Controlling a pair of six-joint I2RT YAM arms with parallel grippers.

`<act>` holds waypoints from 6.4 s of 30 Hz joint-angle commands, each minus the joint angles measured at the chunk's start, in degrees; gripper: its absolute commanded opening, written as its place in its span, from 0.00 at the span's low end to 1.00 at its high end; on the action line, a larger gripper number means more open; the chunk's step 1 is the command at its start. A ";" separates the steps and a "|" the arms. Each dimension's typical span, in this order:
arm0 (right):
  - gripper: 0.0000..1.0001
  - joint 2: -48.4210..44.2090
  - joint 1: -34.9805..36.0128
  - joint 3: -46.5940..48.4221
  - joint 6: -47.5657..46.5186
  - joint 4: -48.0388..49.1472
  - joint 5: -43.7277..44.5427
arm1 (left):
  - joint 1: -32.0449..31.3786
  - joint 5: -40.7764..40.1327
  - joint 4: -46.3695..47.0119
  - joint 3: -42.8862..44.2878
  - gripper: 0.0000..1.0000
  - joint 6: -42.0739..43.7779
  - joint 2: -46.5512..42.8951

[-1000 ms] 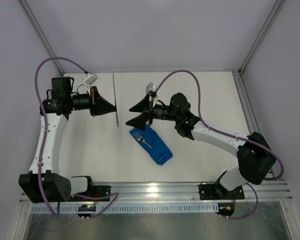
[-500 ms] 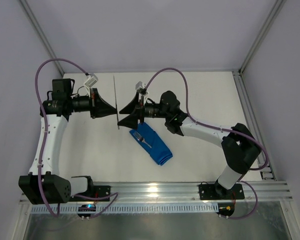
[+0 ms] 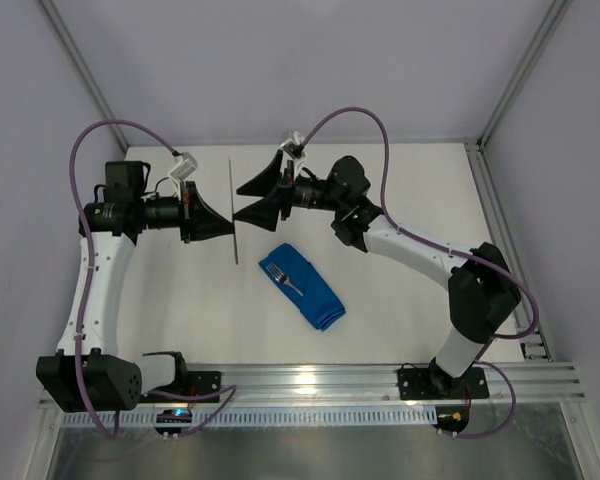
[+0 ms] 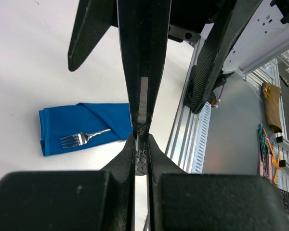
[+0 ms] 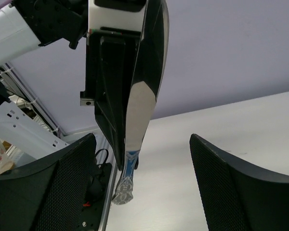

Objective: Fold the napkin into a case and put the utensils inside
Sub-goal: Pass from the left arm to the right, then stuff the knife into the folded napkin.

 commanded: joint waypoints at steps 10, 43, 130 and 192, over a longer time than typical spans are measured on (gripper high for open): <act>0.77 5.62 0.32 6.16 5.93 4.35 -5.04 | -0.35 4.73 -0.49 1.36 0.00 0.78 -1.44; 0.04 3.51 1.20 5.90 -14.02 -49.70 43.30 | -9.74 -42.37 9.00 -5.59 0.43 -11.18 16.65; 0.04 7.11 10.69 -8.78 -16.40 -57.70 55.08 | -17.23 -35.00 22.44 -0.58 0.00 -20.31 46.20; 0.45 -0.89 -8.90 -25.48 -9.37 -40.94 18.19 | -17.32 -30.96 22.27 2.24 0.00 -18.11 46.20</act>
